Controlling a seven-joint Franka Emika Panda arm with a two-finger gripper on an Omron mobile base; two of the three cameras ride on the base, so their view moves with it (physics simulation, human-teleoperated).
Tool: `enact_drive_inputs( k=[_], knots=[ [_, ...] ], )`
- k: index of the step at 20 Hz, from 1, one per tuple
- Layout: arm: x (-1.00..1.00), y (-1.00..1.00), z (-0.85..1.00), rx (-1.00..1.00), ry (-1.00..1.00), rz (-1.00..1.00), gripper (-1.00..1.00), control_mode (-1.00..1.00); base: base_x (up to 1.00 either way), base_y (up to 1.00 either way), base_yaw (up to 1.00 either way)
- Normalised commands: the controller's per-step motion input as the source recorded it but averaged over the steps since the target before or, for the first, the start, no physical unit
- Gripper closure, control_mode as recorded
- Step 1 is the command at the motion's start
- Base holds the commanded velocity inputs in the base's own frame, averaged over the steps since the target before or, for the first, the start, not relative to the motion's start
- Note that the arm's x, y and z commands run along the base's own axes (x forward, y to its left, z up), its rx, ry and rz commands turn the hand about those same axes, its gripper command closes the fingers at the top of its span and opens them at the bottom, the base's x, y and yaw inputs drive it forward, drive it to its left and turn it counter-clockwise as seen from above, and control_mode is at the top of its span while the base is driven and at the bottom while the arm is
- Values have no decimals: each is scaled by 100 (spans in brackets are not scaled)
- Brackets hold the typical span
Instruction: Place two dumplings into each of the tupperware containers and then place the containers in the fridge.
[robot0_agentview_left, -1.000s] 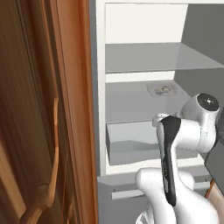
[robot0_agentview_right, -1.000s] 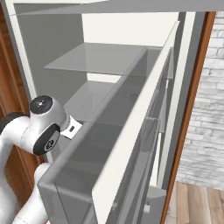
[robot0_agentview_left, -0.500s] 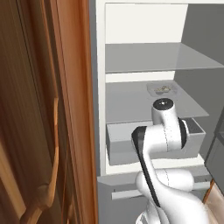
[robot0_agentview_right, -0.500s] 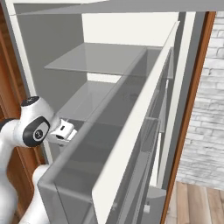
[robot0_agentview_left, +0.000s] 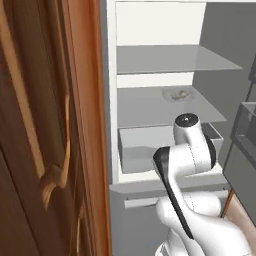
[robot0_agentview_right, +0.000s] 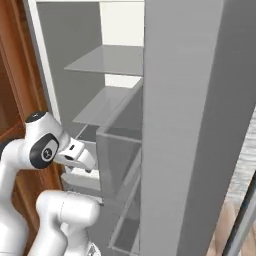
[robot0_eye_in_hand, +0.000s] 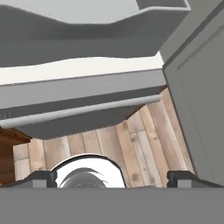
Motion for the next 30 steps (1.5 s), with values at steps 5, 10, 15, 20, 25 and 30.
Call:
enact_drive_inputs(
  k=[5, 10, 15, 20, 25, 30],
  knots=[
    [0, 0, 0, 0, 0, 0, -100, 100, -84, -7, 0],
    [0, 0, 0, 0, 0, 0, -100, 100, -100, 0, 0],
    [0, 0, 0, 0, 0, 0, -100, 100, -100, 0, 0],
    [0, 0, 0, 0, 0, 0, -100, 100, -100, -5, 0],
    [0, 0, 0, 0, 0, 0, -100, 100, -83, -39, -14],
    [0, 0, 0, 0, 0, 0, -100, 100, -7, -62, -55]
  ],
)
